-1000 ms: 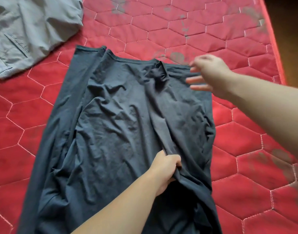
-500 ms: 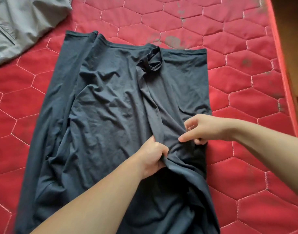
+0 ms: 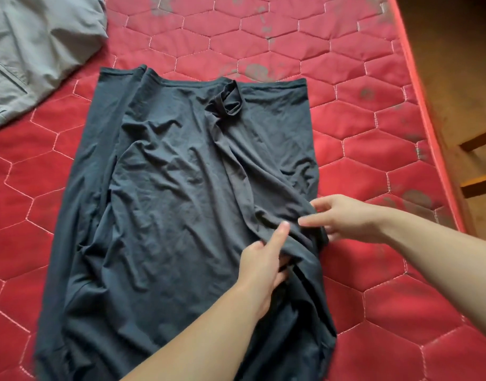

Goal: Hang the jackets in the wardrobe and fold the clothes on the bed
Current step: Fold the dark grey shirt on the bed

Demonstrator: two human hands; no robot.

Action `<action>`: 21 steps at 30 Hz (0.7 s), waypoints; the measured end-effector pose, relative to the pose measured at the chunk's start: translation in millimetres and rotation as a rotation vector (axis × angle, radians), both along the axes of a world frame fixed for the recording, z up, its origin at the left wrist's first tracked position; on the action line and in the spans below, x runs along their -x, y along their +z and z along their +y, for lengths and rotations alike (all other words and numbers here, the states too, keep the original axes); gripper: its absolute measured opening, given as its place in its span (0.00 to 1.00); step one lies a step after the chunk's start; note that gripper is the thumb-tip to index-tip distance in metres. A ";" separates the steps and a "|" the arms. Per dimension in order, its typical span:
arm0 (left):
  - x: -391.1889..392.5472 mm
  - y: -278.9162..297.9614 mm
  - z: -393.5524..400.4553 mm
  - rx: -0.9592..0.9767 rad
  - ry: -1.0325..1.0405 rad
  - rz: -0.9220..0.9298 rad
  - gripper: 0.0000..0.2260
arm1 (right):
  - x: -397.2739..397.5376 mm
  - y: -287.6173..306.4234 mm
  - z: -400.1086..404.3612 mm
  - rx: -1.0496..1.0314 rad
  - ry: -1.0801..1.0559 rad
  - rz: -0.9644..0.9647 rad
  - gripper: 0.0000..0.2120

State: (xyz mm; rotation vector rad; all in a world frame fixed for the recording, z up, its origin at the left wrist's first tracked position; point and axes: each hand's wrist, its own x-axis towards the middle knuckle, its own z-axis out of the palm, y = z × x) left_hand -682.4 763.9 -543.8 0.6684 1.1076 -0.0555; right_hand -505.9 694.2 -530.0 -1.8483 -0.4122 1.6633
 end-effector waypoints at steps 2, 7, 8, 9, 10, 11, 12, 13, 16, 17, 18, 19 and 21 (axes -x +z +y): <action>-0.3 2.8 -12.9 -0.139 -0.066 0.107 0.27 | 3.8 1.0 -0.9 -0.104 -0.197 0.039 0.10; -4.7 6.6 -19.8 -0.322 -0.204 0.171 0.09 | 11.2 -2.8 -11.7 -0.147 -0.319 0.035 0.10; -1.6 6.5 -19.1 -0.333 -0.235 0.170 0.08 | 11.7 -3.8 -14.9 -0.119 -0.311 -0.014 0.10; 3.3 5.5 -18.5 -0.329 -0.255 0.157 0.08 | 11.9 -3.9 -17.5 -0.096 -0.304 -0.068 0.09; 8.8 6.1 -18.1 -0.311 -0.261 0.135 0.09 | 11.8 -2.8 -19.4 -0.083 -0.294 -0.123 0.08; 14.2 7.3 -17.2 -0.286 -0.258 0.110 0.08 | 11.4 -1.0 -20.3 -0.077 -0.278 -0.180 0.08; 19.6 6.9 -16.4 -0.272 -0.257 0.077 0.08 | 10.7 0.6 -21.3 -0.070 -0.246 -0.256 0.09; 24.8 6.2 -15.7 -0.279 -0.285 0.046 0.09 | 9.2 1.8 -22.9 -0.056 -0.189 -0.356 0.10; 37.9 2.4 -14.4 -0.309 -0.379 -0.039 0.19 | 4.2 4.0 -30.6 -0.004 0.006 -0.616 0.10; 40.4 0.7 -12.5 -0.278 -0.380 -0.034 0.19 | 3.4 5.7 -33.4 0.007 0.035 -0.632 0.10; 41.4 0.5 -11.1 -0.229 -0.370 -0.025 0.17 | 3.6 7.3 -35.7 0.022 0.071 -0.623 0.09; 40.7 0.8 -10.5 -0.162 -0.356 -0.039 0.13 | 4.4 7.6 -37.3 0.042 0.120 -0.608 0.09; 36.8 3.0 -12.1 -0.040 -0.376 -0.096 0.09 | 6.0 4.7 -40.1 0.097 0.206 -0.613 0.12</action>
